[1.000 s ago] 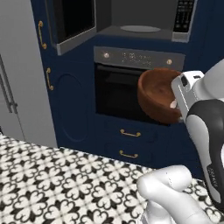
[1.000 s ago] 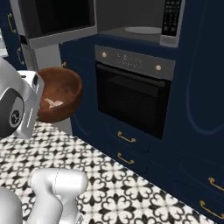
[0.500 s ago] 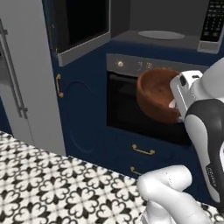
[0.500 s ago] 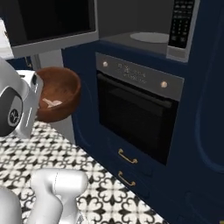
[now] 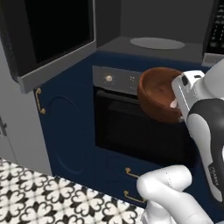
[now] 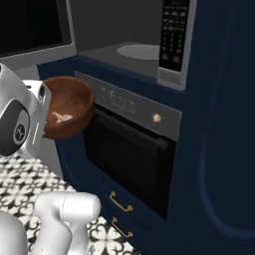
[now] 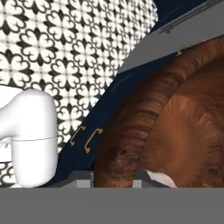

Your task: Pick the garlic from the sink and place it in the bowl. Then pick the bowl and place it in the microwave. Then close the microwave door and press the start button.

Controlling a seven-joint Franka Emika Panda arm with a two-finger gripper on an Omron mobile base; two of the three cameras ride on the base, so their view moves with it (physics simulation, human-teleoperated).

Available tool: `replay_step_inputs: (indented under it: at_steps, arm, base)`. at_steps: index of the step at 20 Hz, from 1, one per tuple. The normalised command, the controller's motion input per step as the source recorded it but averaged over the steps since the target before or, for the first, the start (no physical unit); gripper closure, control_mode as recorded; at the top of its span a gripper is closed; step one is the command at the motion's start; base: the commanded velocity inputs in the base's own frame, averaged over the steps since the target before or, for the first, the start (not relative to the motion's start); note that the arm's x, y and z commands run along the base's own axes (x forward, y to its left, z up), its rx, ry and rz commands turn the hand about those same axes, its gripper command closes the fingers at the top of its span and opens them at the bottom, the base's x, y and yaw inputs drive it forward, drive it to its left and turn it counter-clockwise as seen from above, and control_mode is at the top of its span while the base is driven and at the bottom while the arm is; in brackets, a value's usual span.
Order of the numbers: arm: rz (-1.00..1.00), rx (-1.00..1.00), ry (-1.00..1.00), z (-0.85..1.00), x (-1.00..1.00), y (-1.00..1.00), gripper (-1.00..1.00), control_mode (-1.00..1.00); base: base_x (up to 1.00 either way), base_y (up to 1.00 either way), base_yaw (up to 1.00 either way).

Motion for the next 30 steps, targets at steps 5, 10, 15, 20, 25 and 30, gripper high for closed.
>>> replay_step_inputs:
  at_steps: [5, 10, 15, 20, 25, 30]
  arm:
    - [0.00, 0.00, 0.00, 0.00, 0.00, 0.00, 1.00, 1.00]
    - [0.00, 0.00, 0.00, 0.00, 0.00, 0.00, 1.00, 1.00]
    - [0.00, 0.00, 0.00, 0.00, 0.00, 0.00, 1.00, 1.00]
    - [0.00, 0.00, 0.00, 0.00, 0.00, 0.00, 1.00, 1.00]
    - [0.00, 0.00, 0.00, 0.00, 0.00, 0.00, 1.00, 1.00]
    - [0.00, 0.00, 0.00, 0.00, 0.00, 0.00, 1.00, 1.00]
  base:
    - [0.76, 0.40, -0.12]
    - [0.55, -0.16, 0.05]
    - [-0.02, -0.33, 0.25]
    - [-0.08, -0.06, 0.29]
    - [0.27, -0.41, 0.06]
    - [0.47, -0.01, 0.00]
